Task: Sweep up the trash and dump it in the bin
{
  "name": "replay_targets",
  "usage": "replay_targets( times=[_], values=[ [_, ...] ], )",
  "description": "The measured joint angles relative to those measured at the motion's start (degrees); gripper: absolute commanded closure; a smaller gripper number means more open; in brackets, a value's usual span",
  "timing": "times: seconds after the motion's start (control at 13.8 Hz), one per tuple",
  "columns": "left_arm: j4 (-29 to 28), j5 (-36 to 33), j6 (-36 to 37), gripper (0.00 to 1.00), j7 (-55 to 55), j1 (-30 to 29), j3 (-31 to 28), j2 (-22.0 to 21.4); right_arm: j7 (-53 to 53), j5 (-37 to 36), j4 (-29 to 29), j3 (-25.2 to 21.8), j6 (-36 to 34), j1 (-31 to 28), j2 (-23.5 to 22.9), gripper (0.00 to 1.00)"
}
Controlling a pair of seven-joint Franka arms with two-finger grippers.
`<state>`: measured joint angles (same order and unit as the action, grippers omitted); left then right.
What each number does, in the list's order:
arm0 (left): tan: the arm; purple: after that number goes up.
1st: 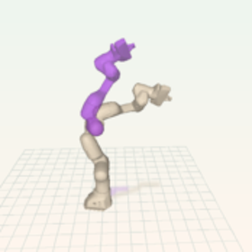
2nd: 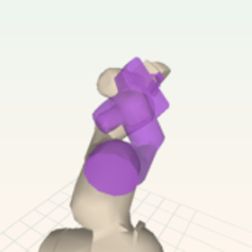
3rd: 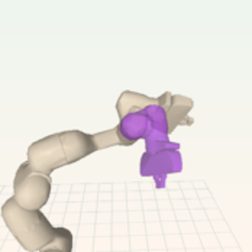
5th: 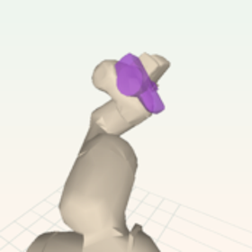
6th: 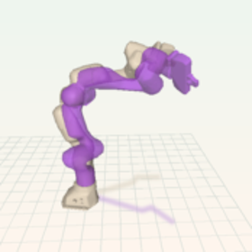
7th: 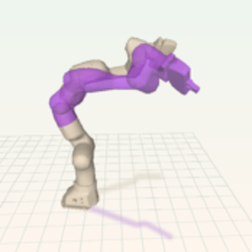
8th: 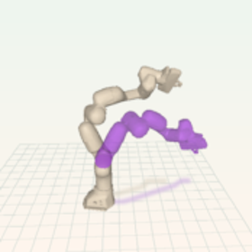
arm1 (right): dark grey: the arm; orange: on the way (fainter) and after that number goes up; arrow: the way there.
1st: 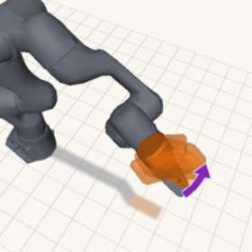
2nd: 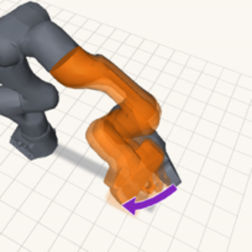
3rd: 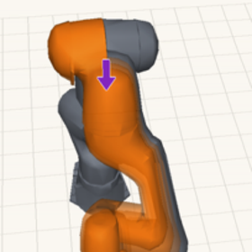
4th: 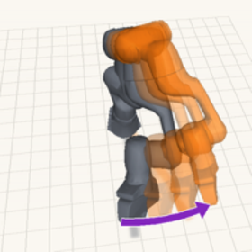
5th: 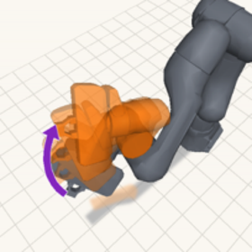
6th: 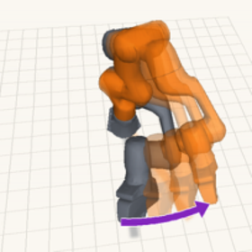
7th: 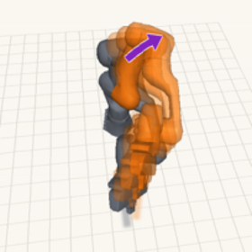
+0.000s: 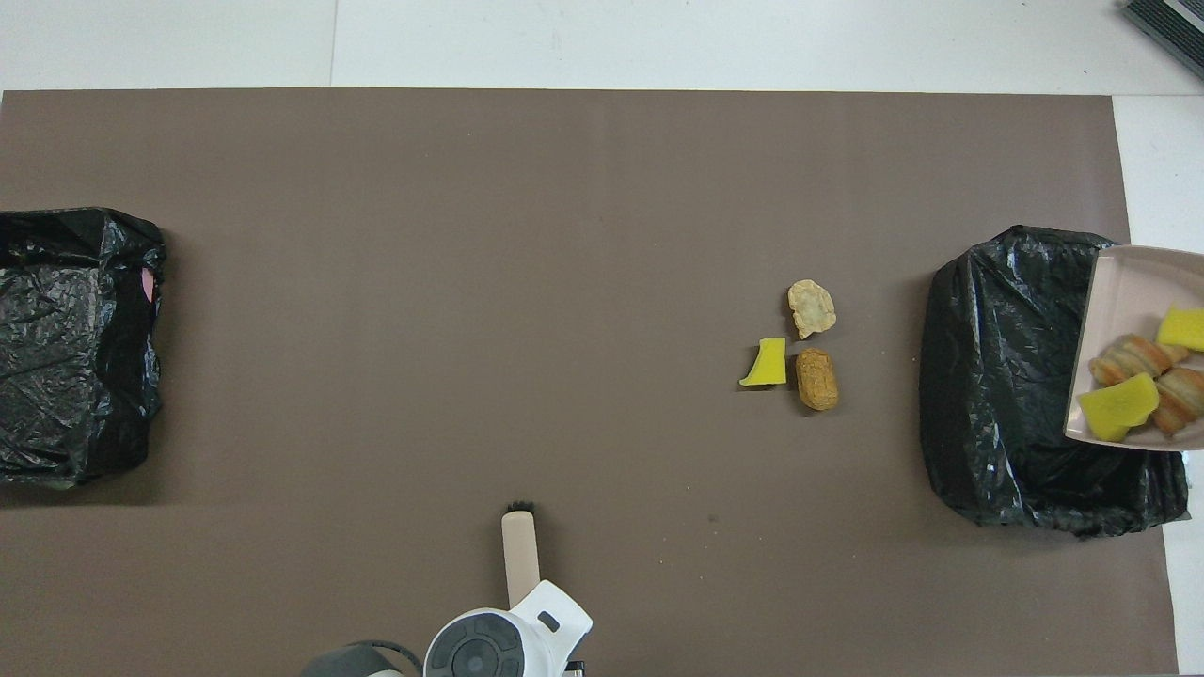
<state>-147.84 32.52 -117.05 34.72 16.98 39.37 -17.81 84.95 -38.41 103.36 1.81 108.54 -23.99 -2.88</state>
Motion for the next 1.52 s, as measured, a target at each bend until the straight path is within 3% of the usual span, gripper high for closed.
replay_targets(
  times=[0.22,0.29,0.43,0.51,0.72,0.87,1.08,1.3,1.52],
  values=[
    [0.0,0.0,0.1,0.57,-1.1,-0.1,0.0,1.1,0.0,-3.1,0.4,0.0,1.3,0.1,0.0,1.00],
    [0.0,0.0,0.1,0.44,-1.5,-0.1,-0.1,1.4,0.1,-4.0,0.4,0.0,1.6,0.4,0.0,1.00],
    [0.4,0.1,0.1,0.06,-2.9,-0.1,-0.1,1.9,0.1,-6.3,0.4,0.1,1.8,1.4,0.0,1.00],
    [1.4,0.2,0.0,0.00,-3.9,-0.1,-0.3,2.2,0.1,-7.0,0.4,0.1,1.8,1.7,0.0,1.00],
    [5.4,0.1,0.0,0.00,-6.2,-2.3,-1.3,2.7,0.1,-8.6,0.3,0.1,1.8,1.9,0.2,1.00],
    [8.5,-2.0,0.0,0.00,-8.3,-3.2,-5.2,2.9,0.2,-9.7,0.1,0.2,1.8,1.9,0.9,1.00],
    [15.8,-12.8,2.1,0.00,-12.9,-3.3,-14.7,4.3,2.1,-10.5,-0.7,0.5,0.1,3.0,3.1,1.00],
    [24.5,-20.9,8.7,0.00,-17.2,-3.6,-22.2,6.8,3.2,-11.6,-1.9,0.9,-4.1,4.7,5.7,1.00],
    [32.5,-25.5,11.6,0.00,-21.6,-3.8,-29.1,10.9,3.3,-11.7,-4.7,1.1,-10.9,8.1,7.3,1.00]
  ],
)
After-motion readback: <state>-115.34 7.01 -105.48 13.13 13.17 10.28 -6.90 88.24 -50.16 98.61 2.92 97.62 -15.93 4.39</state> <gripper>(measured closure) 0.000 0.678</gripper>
